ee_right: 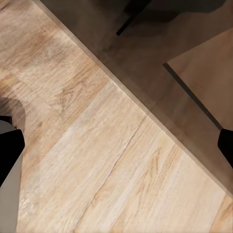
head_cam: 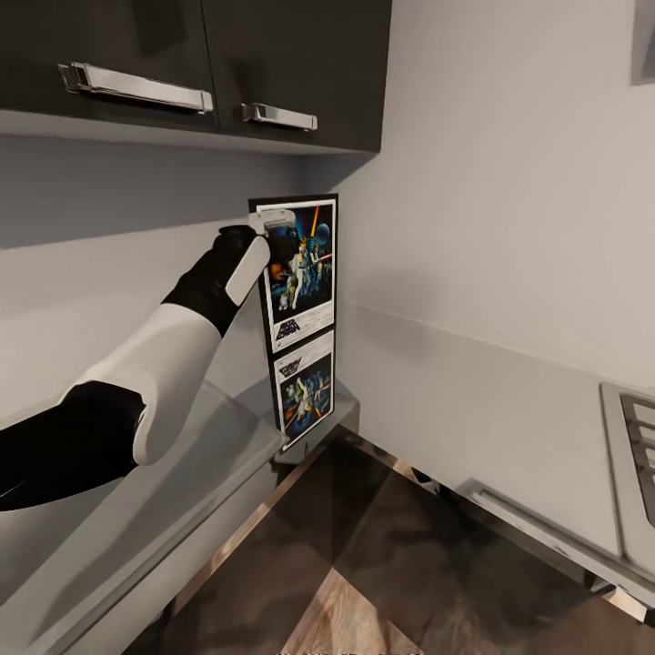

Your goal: Pick up the poster from the kitchen countertop and hang it on one of the wall nails in the kitchen.

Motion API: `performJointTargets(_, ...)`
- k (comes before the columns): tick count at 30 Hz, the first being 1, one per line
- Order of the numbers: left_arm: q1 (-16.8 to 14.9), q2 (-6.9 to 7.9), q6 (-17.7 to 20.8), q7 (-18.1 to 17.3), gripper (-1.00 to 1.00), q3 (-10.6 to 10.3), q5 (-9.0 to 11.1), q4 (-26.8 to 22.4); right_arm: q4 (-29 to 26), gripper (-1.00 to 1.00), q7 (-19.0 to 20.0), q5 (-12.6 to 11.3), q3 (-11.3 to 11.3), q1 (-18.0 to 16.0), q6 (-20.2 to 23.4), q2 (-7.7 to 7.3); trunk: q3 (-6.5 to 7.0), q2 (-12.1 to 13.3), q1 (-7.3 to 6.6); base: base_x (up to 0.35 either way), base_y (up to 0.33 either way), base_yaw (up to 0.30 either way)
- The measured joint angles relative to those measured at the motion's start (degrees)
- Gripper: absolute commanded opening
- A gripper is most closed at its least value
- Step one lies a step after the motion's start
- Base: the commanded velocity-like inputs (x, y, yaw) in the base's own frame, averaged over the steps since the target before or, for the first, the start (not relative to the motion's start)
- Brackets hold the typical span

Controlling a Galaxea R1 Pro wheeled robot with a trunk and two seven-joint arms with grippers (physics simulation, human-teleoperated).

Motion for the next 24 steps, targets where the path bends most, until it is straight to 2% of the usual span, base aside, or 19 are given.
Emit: performJointTargets(24,0.00,0.03,-0.01,0.07,1.00,0.38,-0.05,-0.43,0.00,1.00,0.00,-0.01,0.01,0.01,0.09,0.00,-2.16,0.00,0.00,0.000,0.000,0.000)
